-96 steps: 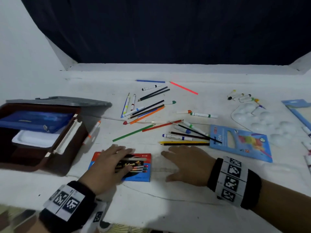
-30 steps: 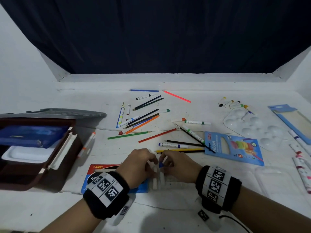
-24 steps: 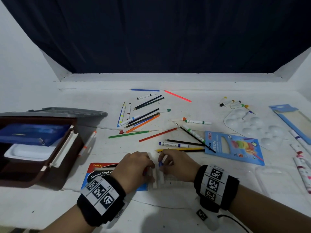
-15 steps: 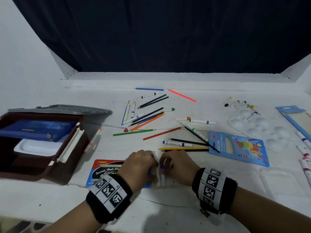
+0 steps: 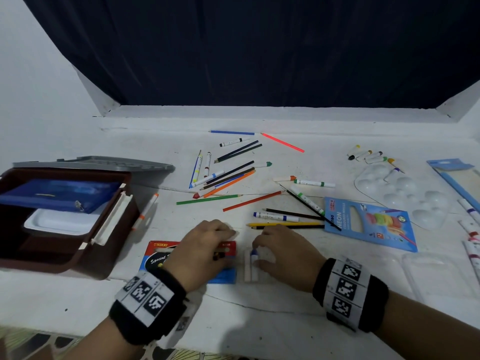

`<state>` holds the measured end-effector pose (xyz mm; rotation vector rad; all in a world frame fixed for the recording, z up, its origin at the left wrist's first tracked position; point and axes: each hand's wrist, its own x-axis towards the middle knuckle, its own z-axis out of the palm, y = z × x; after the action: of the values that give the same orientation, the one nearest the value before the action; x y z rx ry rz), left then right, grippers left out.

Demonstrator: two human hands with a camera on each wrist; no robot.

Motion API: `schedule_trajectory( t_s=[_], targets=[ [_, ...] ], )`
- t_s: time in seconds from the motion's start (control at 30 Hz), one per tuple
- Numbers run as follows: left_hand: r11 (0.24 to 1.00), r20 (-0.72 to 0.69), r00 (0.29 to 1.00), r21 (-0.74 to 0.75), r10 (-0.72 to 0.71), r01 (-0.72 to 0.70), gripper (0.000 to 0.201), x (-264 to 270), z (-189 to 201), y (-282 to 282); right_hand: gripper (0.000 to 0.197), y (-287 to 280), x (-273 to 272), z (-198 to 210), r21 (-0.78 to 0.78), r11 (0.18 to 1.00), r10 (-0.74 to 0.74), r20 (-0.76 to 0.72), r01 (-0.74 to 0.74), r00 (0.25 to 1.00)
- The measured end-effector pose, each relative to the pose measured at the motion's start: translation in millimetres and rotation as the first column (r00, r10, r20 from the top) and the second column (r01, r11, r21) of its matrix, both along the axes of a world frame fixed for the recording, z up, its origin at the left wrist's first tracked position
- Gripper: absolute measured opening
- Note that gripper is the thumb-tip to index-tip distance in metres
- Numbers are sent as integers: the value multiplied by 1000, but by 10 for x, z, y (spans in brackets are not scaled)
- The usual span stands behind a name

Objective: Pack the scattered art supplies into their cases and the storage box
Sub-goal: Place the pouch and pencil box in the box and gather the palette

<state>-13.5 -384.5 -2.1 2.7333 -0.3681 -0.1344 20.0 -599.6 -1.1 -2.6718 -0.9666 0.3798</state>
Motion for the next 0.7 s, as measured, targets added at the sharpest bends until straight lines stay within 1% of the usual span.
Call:
schedule_trajectory(
  t_s=[0.07,0.13,0.17,0.2,0.33,0.5,0.7],
  targets=[
    [999,-47,999,30,18,-17,75,-41,9,189,58,-88,21,27,-66,997,41,-26,-43,999],
    [994,-127,992,110,7,7,90,-86,-17,332,83,-156,36,40,-158,983,78,-95,-92,992],
    [989,-164,986,147,0,24,93,-110,-39,362,92,-164,41,39,-200,973,94,-120,-117,988],
    [985,-185,983,170,-8,40,94,-131,-65,367,96,-156,39,29,-225,965,112,-126,-139,986],
    [981,-144,989,182,-39,65,87,-126,-131,282,87,-51,44,-20,-203,965,149,-96,-166,984],
    [984,-179,982,154,-57,85,84,-23,-111,273,86,22,138,-17,-181,968,160,-94,-174,983],
    [987,-156,985,133,-69,90,81,-30,-153,294,82,107,149,-34,-139,985,95,-69,-104,993]
  ],
)
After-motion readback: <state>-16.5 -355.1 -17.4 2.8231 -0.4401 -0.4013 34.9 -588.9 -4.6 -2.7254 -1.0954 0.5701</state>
